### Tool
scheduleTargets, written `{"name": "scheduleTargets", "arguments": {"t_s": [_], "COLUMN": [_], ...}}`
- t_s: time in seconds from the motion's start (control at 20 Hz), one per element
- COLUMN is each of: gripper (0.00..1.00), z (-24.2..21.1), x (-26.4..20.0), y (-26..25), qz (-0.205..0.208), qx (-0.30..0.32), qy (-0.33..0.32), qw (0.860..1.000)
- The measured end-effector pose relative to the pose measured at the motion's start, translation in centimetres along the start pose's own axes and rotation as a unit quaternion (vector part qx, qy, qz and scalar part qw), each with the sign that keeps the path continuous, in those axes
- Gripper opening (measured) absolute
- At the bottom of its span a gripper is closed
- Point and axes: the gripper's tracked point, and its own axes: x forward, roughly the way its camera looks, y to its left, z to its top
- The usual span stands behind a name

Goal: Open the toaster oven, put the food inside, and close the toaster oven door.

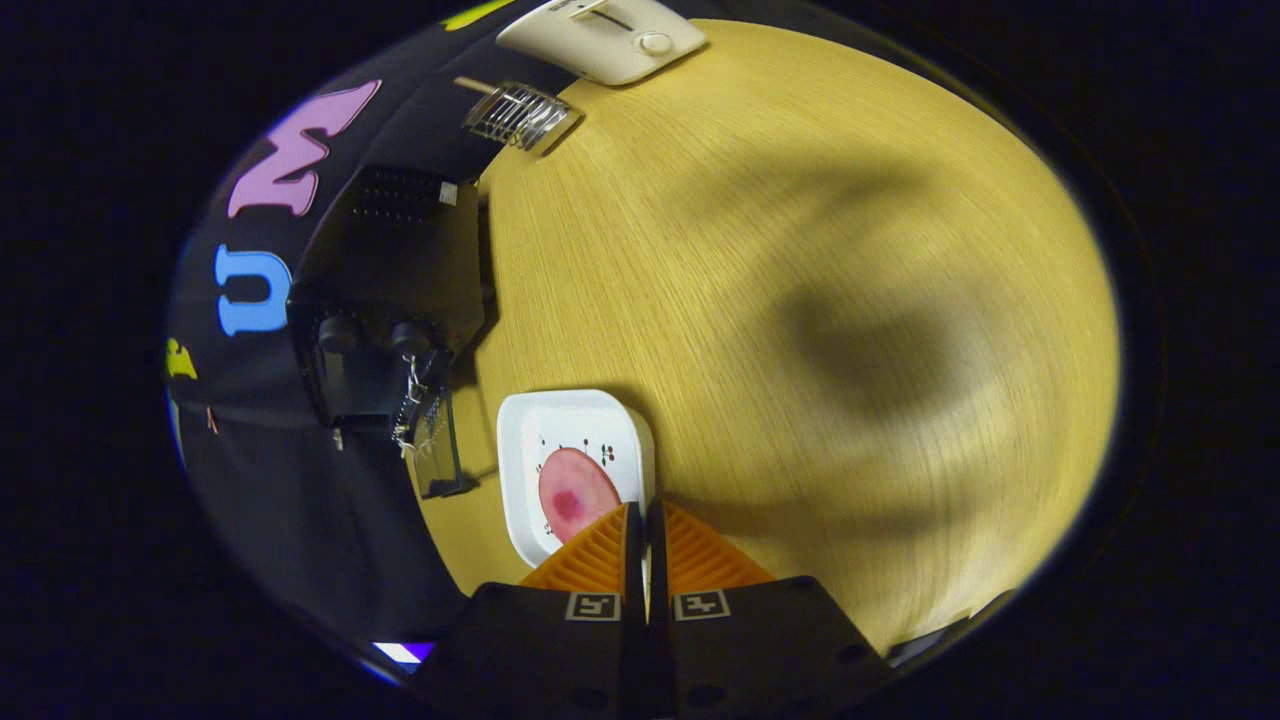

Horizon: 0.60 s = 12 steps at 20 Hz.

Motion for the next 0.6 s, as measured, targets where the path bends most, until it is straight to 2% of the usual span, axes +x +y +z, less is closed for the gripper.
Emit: {"name": "scheduleTargets", "arguments": {"t_s": [0.15,0.25,0.4,0.6], "gripper": [0.05,0.05,0.05,0.05], "z": [-0.2,-0.4,-1.9,-6.2], "x": [-1.1,-2.7,-4.3,-3.6], "y": [1.1,2.7,5.1,9.6], "qz": [0.05,0.076,0.091,0.094], "qx": [0.049,0.054,0.062,0.078], "qy": [-0.018,-0.038,-0.073,-0.117], "qw": [0.997,0.995,0.991,0.985]}}
